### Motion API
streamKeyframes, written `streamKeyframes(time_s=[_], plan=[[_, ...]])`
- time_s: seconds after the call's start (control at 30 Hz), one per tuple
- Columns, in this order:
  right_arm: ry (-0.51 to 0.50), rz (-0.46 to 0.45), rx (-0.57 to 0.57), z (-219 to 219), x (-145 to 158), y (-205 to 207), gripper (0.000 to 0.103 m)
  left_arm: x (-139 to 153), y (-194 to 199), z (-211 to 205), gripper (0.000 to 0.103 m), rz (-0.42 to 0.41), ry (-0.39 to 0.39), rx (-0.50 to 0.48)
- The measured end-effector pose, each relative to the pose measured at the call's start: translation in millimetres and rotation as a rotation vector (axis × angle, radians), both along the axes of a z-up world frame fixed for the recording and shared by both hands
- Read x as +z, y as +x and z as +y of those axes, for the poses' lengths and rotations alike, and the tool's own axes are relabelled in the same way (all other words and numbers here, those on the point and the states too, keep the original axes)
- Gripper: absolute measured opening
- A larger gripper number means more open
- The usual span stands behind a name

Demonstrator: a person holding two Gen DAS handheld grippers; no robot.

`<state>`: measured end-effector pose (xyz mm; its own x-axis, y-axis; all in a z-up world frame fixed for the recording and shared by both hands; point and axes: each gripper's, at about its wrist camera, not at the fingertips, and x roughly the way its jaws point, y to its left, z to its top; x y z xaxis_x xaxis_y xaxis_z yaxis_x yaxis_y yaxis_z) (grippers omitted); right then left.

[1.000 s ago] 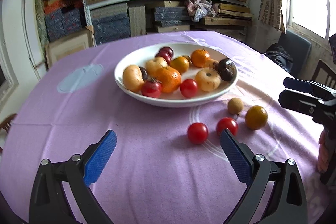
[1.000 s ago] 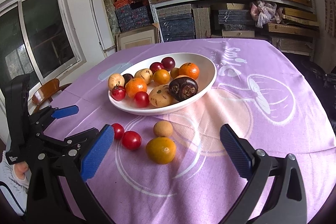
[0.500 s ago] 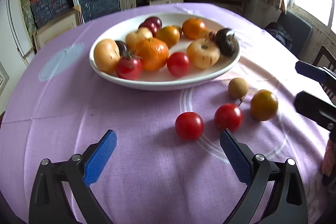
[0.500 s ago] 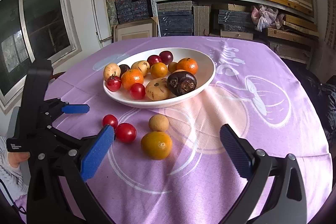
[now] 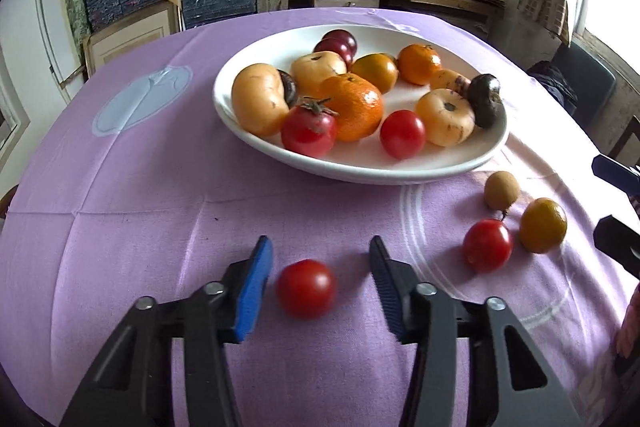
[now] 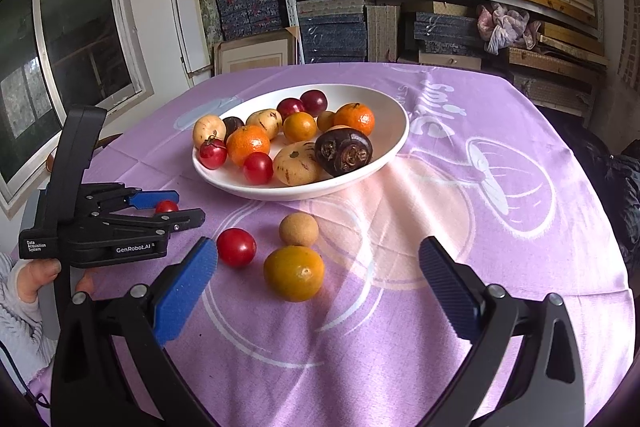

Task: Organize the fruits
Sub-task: 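Grasp the red tomato with the left tool, then grasp the yellow-orange tomato with the right tool while the left tool holds its tomato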

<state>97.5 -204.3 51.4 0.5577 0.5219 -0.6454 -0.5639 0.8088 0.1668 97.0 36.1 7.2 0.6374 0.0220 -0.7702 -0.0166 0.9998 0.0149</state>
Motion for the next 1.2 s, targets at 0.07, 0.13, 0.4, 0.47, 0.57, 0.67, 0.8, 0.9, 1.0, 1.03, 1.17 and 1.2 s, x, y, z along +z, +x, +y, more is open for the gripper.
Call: streamKeyframes(time_s=[0.07,0.13,0.4,0.47,0.57,0.67,0.8,0.9,1.0,1.03,1.17,1.2], plan=[[0.002,0.002,0.0,0.3,-0.2,0.1,0.099,0.1,-5.4,-1.0,0.044,0.0,0.001,-0.019],[0.003,0.006,0.001,0.0,-0.7,0.4,0.099,-0.2,-11.5,1.0,0.044,0.0,-0.004,-0.03],[0.004,0.016,0.007,-0.1,-3.0,2.1,0.099,1.2,-18.7,7.4,0.038,-0.007,-0.049,-0.042],[0.003,0.02,0.005,-0.1,-3.7,2.3,0.099,1.1,-20.8,2.8,0.032,-0.008,-0.043,-0.056],[0.004,0.026,0.013,1.1,-4.6,2.3,0.099,1.2,-20.9,2.0,0.028,-0.012,-0.064,-0.069],[-0.002,0.026,0.033,4.0,-4.4,0.1,0.099,1.5,-19.6,5.8,0.028,-0.015,-0.098,-0.071],[-0.009,0.03,0.091,9.8,-4.3,-5.3,0.099,7.7,-24.8,2.5,0.027,-0.038,-0.041,-0.07],[-0.029,0.004,0.148,19.6,-2.7,-15.5,0.099,9.1,-30.6,8.5,0.027,-0.041,-0.042,-0.061],[-0.073,-0.019,0.181,30.0,-5.5,-23.4,0.099,4.4,-30.8,15.4,0.027,-0.025,-0.06,-0.046],[-0.085,-0.012,0.185,32.2,-7.4,-23.4,0.099,2.3,-29.5,16.1,0.027,-0.017,-0.069,-0.046],[-0.074,0.009,0.162,28.1,-9.4,-17.5,0.097,0.8,-30.1,14.4,0.027,-0.012,-0.063,-0.054],[-0.075,0.018,0.153,27.1,-10.4,-15.2,0.094,0.6,-30.1,14.3,0.027,-0.012,-0.061,-0.054]])
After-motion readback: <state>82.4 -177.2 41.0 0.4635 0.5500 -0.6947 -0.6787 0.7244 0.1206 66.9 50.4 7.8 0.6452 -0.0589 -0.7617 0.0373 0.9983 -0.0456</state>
